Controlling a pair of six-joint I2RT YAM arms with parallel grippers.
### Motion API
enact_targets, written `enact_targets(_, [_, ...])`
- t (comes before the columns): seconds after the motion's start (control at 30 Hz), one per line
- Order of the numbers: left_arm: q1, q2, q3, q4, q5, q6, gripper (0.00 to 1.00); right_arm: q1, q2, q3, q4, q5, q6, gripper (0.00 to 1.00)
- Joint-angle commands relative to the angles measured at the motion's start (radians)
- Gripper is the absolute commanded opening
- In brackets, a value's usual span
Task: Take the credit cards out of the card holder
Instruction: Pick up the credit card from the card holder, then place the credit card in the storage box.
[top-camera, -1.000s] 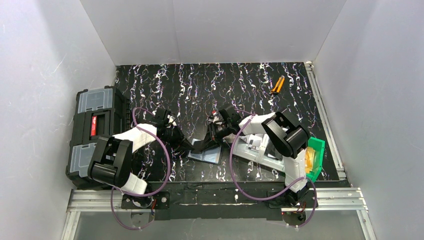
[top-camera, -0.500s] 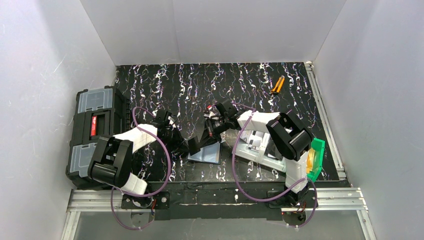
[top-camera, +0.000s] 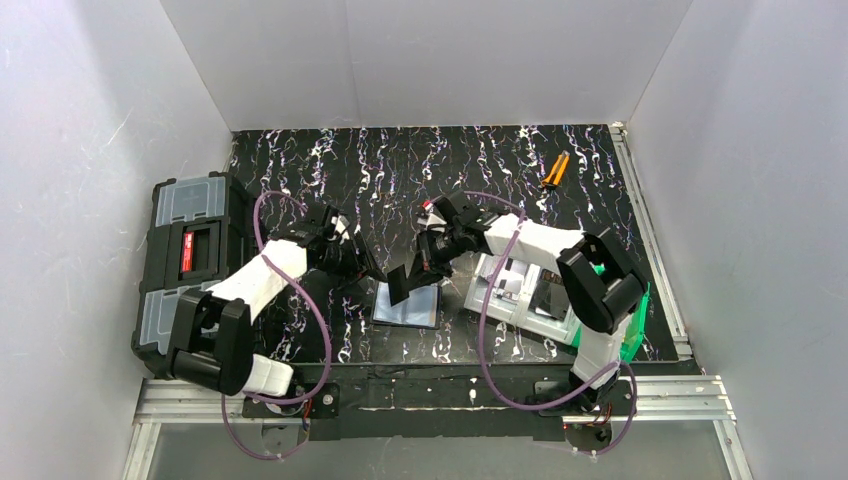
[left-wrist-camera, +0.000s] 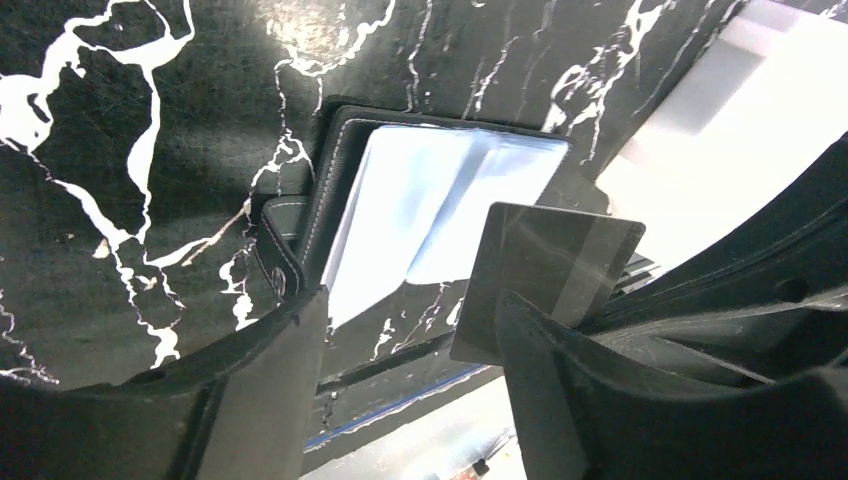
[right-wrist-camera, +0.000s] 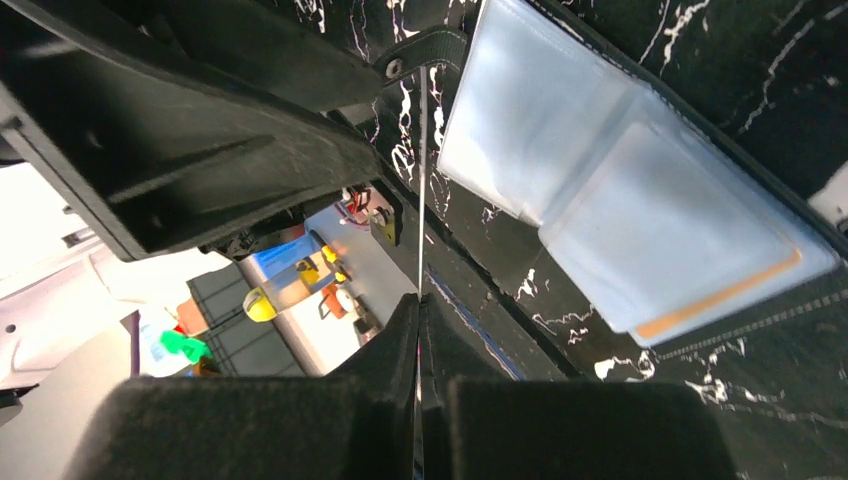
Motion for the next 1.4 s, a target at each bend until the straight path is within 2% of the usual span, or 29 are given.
enact_targets(0.0, [-0.002,-0.062,0.065,-0.094,-0.030,0.069,0.63,-0.013,-0.108,0.038,-0.112,0.108,-0.042,0.01])
enact_targets(0.4, [-0.002,-0.092,0.131,-0.121,0.015,0.110,0.66,-0.137,-0.455,-0.062,-0.469,0.458,-0.070,0.01])
enact_targets(0.77, [-0.001,-0.079,0.145,-0.119,0.047,0.123,0.66,-0.345,-0.738,-0.130,-0.788,0.769,-0.058,0.01])
enact_targets(1.03, [-0.001,-0.078,0.152,-0.115,0.056,0.119,0.66,-0.487,-0.754,-0.186,-0.869,0.852,-0.094,0.01])
enact_targets(1.37, [-0.003,-0.092,0.145,-0.128,0.049,0.118,0.66,-0.518,-0.598,-0.197,-0.809,0.926,-0.140,0.01])
